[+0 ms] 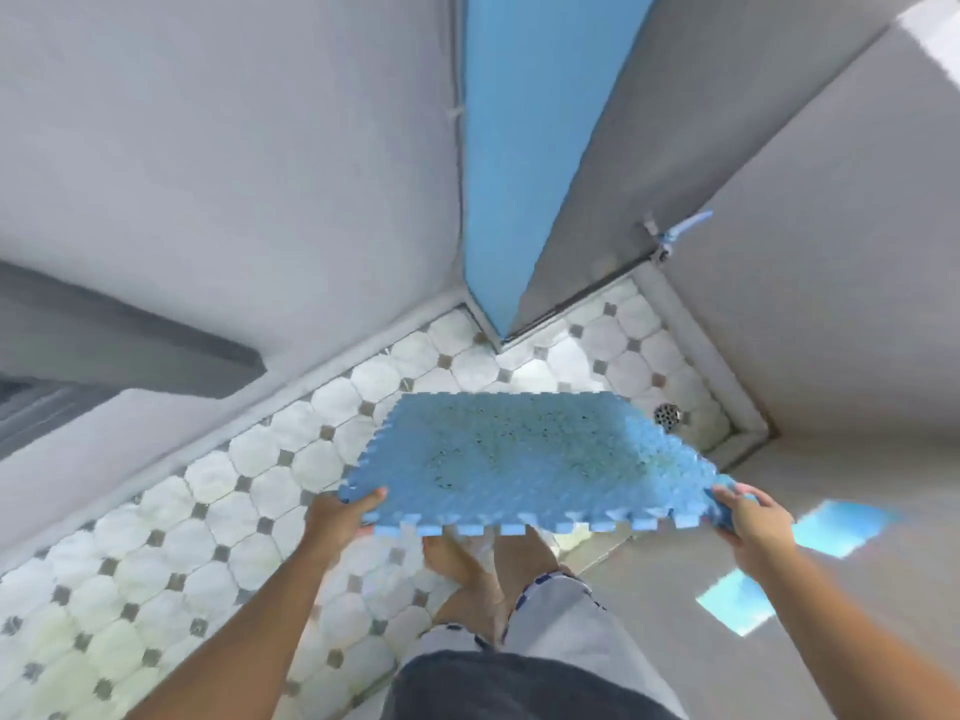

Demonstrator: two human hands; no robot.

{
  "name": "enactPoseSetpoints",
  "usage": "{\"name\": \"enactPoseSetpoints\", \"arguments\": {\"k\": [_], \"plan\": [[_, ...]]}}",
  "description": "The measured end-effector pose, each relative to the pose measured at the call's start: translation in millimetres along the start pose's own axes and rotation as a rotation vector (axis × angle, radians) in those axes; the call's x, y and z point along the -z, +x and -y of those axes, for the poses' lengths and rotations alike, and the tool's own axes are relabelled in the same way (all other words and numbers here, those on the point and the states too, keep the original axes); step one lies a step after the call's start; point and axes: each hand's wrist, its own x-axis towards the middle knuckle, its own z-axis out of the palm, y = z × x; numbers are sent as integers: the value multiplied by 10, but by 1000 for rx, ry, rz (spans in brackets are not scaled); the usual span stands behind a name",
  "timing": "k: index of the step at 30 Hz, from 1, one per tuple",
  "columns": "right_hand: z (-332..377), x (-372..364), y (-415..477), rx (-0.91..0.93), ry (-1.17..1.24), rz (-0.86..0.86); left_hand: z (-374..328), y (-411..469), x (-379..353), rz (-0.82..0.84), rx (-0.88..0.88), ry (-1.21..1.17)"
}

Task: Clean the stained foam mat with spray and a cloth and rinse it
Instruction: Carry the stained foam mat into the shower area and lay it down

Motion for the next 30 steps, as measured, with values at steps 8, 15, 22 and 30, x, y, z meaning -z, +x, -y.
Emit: {"name": "enactPoseSetpoints", "arguments": {"k": [8, 15, 22, 30], "plan": [[131, 830, 441, -3, 210, -258, -1247, 158, -1579, 164, -128, 310], [236, 1034, 932, -88, 386, -411, -1734, 325, -2781, 187, -107, 154], [152, 932, 1247, -75, 586, -529, -2019, 325, -3628, 126, -104, 1], [-10, 534, 1626, -200, 898, -630, -2369, 591, -4127, 171, -137, 13]]}}
